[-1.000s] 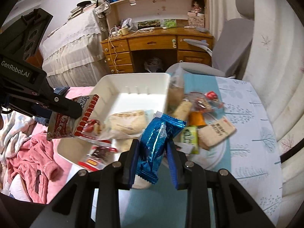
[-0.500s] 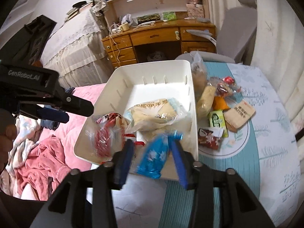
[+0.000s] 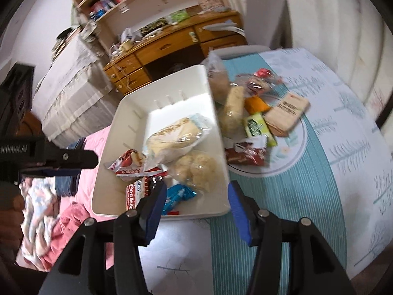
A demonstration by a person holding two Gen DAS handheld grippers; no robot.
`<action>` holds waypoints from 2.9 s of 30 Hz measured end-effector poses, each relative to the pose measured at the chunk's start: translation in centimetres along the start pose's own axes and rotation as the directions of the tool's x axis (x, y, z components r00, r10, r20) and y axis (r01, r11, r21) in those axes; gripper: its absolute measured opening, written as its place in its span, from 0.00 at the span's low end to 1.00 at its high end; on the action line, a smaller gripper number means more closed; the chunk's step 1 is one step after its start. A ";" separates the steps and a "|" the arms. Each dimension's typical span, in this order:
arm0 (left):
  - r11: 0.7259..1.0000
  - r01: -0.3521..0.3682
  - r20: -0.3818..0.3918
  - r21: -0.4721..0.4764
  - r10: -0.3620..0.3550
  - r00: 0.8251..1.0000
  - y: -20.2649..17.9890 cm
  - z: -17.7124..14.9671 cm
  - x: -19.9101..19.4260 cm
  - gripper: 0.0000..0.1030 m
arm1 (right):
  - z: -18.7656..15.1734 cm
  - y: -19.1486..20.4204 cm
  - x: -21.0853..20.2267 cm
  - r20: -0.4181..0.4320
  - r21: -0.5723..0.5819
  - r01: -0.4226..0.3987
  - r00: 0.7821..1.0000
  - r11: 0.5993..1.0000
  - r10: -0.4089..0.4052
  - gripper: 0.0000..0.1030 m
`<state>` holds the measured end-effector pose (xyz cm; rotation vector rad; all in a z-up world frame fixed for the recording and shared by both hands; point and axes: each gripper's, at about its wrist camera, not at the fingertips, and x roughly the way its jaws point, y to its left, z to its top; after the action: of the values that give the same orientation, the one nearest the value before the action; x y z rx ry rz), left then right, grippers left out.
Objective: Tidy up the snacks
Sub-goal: 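Withdraw both open grippers from the tray, then grasp the beige cracker bag with the right gripper while the left grasps the brown wafer packet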
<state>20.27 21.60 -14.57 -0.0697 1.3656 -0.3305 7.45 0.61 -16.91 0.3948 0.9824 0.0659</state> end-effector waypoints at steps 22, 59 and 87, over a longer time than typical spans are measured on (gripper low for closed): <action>0.998 0.056 0.184 -0.028 -0.050 0.982 -11.4 -2.9 0.6 0.78 | 4.6 -12.2 -0.7 -0.168 0.182 -0.057 0.982 0.982 0.089 0.58; 0.638 -0.017 0.184 -0.770 0.248 0.951 -18.3 -2.1 13.3 0.78 | 15.2 -19.6 10.3 -0.416 0.030 -0.184 0.891 0.982 0.180 0.70; 0.515 -0.130 0.055 -0.847 0.328 0.943 -15.5 3.5 21.2 0.78 | 17.7 -14.5 16.7 -0.392 -0.262 -0.080 0.919 0.962 -0.030 0.71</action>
<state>24.15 0.60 -30.20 -0.7092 1.1869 0.5966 29.52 -14.20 -26.69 0.1379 1.3465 0.3122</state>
